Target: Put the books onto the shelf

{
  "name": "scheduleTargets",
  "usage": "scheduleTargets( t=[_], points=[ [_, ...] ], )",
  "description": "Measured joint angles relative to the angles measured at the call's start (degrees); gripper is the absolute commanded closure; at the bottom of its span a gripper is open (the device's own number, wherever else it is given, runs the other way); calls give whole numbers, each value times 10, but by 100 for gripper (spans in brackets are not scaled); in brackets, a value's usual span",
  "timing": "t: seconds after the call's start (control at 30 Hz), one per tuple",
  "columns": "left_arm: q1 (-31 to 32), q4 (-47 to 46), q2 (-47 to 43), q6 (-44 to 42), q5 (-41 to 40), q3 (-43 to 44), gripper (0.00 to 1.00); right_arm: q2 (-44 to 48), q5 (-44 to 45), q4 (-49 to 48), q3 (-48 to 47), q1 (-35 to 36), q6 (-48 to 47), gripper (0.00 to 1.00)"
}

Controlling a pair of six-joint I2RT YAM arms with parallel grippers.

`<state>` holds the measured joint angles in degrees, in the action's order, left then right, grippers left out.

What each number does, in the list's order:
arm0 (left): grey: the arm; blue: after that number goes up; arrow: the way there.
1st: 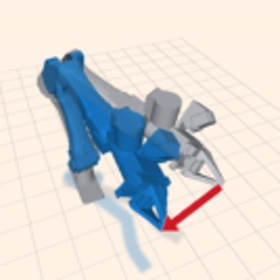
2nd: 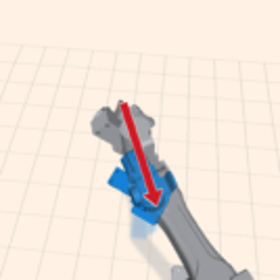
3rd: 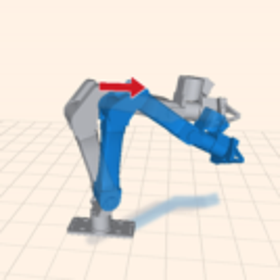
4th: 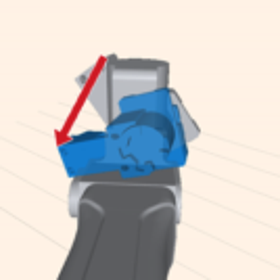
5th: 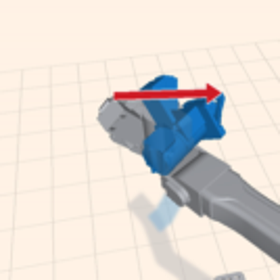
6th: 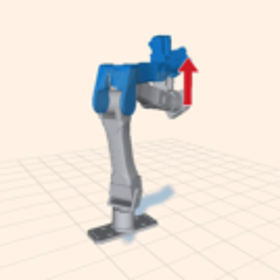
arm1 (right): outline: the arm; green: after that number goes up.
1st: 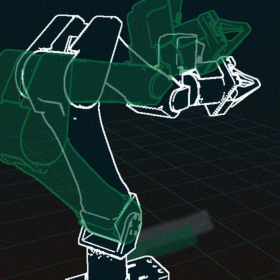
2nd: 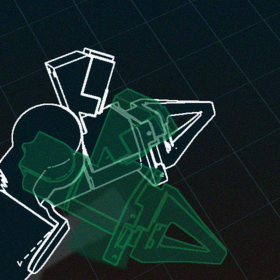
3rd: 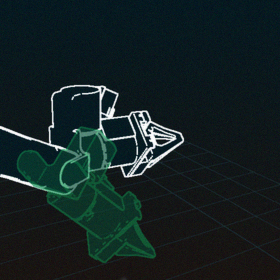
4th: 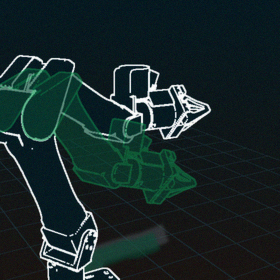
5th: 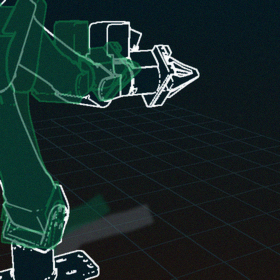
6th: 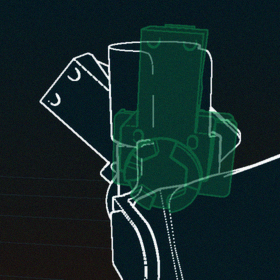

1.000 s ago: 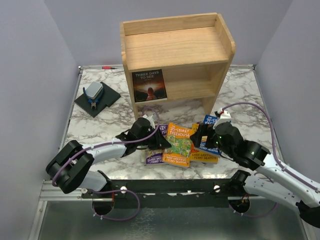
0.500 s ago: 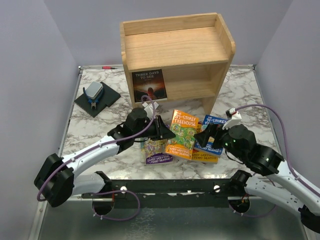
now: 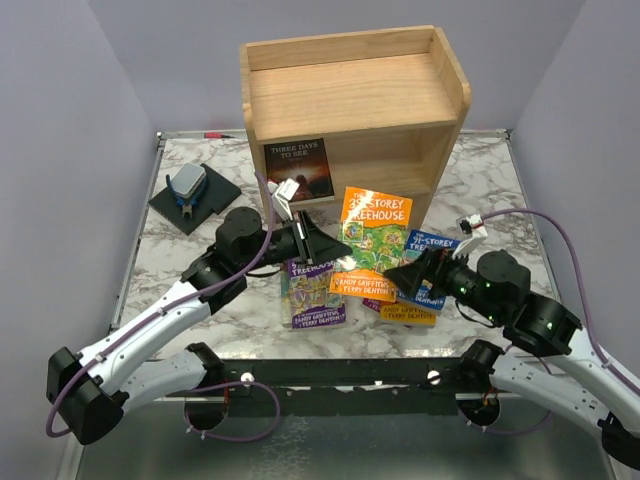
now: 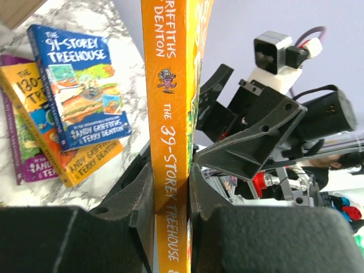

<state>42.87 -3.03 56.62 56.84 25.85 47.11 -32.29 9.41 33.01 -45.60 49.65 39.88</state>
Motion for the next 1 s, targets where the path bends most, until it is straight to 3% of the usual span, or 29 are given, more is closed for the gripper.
scheduleTargets(
  t=[0.43, 1.0],
  points=[
    [0, -64, -49, 42, 1, 5, 100, 27, -135, -142, 33, 0, 39, 9],
    [0, -101, -73, 52, -20, 5, 100, 29, -224, -297, 71, 0, 85, 31]
  ],
)
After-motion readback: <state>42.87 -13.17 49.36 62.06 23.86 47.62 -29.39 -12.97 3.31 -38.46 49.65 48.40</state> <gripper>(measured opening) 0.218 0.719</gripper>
